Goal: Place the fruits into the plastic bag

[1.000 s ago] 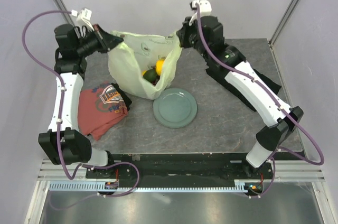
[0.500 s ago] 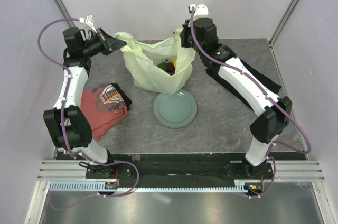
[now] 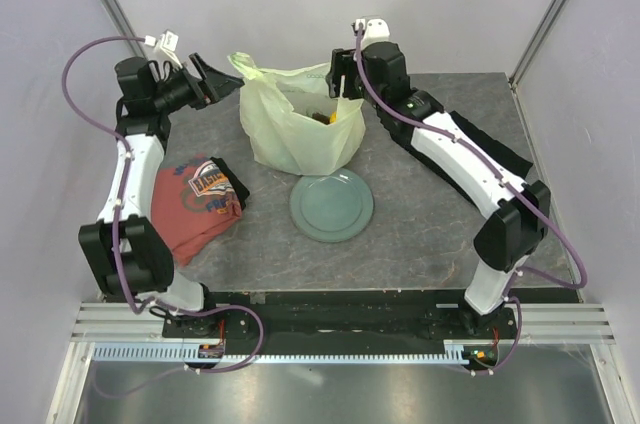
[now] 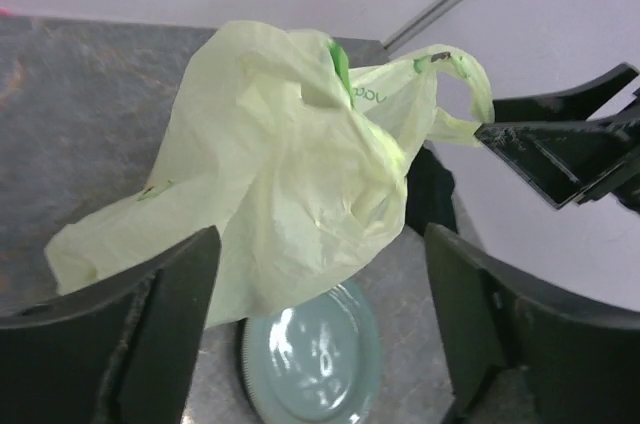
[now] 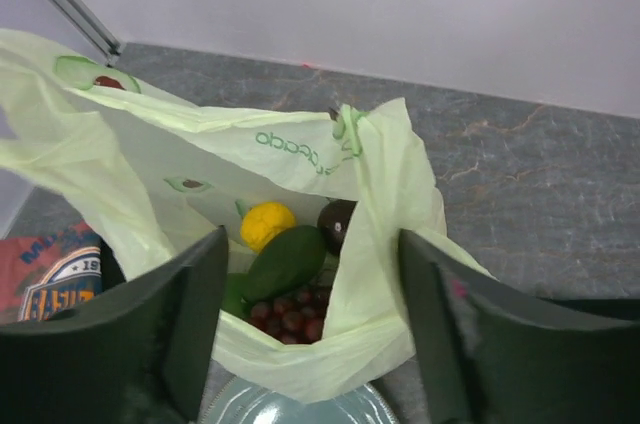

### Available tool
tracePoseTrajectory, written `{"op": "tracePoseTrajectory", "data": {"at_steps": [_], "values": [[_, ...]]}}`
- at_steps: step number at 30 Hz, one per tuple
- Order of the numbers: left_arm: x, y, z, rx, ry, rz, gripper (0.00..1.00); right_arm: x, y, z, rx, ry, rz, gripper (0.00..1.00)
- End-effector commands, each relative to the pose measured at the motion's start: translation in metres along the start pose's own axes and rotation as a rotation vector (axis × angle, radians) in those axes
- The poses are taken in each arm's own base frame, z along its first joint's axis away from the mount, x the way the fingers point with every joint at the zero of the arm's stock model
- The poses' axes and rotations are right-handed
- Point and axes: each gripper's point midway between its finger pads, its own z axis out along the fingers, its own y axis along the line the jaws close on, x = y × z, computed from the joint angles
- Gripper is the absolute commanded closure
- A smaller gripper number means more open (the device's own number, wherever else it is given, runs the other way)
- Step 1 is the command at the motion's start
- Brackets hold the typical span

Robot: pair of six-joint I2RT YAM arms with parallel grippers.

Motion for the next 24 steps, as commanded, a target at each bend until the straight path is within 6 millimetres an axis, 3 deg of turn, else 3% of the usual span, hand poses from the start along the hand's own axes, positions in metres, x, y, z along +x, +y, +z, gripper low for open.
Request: {"op": "tracePoseTrajectory", "data": {"at_steps": [1,4,5,8,10,13,14,15,17,19,20,21,24], "values": [[-0.037,-0.038,-0.031,-0.040,-0.160,0.223,0.03,-0.051,0.002,-0.041,-0.027,-0.134,0.001,0.14],[-0.050,-0.053,-0.052,-0.098,-0.263,0.286,0.02,-0.060,-0.008,-0.064,0.005,-0.166,-0.015,0.06],[-0.047,-0.050,-0.056,-0.122,-0.279,0.285,0.02,-0.060,-0.013,-0.069,0.023,-0.172,-0.017,0.05],[-0.048,-0.052,-0.079,-0.214,-0.363,0.294,0.01,-0.060,-0.036,-0.090,0.064,-0.185,0.000,0.03],[-0.046,-0.050,-0.092,-0.272,-0.401,0.290,0.01,-0.053,-0.062,-0.106,0.114,-0.181,0.012,0.02],[-0.027,-0.050,-0.107,-0.313,-0.394,0.300,0.01,-0.039,-0.097,-0.130,0.186,-0.171,0.040,0.02],[-0.018,-0.052,-0.113,-0.314,-0.389,0.308,0.01,-0.024,-0.108,-0.133,0.209,-0.145,0.041,0.02],[-0.011,-0.052,-0.115,-0.315,-0.375,0.324,0.01,-0.027,-0.118,-0.150,0.240,-0.165,0.048,0.02],[0.004,-0.051,-0.118,-0.314,-0.352,0.317,0.01,-0.008,-0.126,-0.162,0.271,-0.139,0.041,0.02],[0.021,-0.057,-0.125,-0.302,-0.325,0.309,0.01,-0.005,-0.132,-0.187,0.298,-0.160,0.053,0.02],[0.026,-0.058,-0.126,-0.295,-0.315,0.315,0.01,0.010,-0.137,-0.190,0.313,-0.136,0.052,0.02],[0.030,-0.067,-0.134,-0.284,-0.325,0.337,0.01,0.009,-0.137,-0.205,0.312,-0.162,0.071,0.02],[0.050,-0.063,-0.142,-0.312,-0.303,0.331,0.01,0.030,-0.144,-0.223,0.331,-0.162,0.083,0.02]]}}
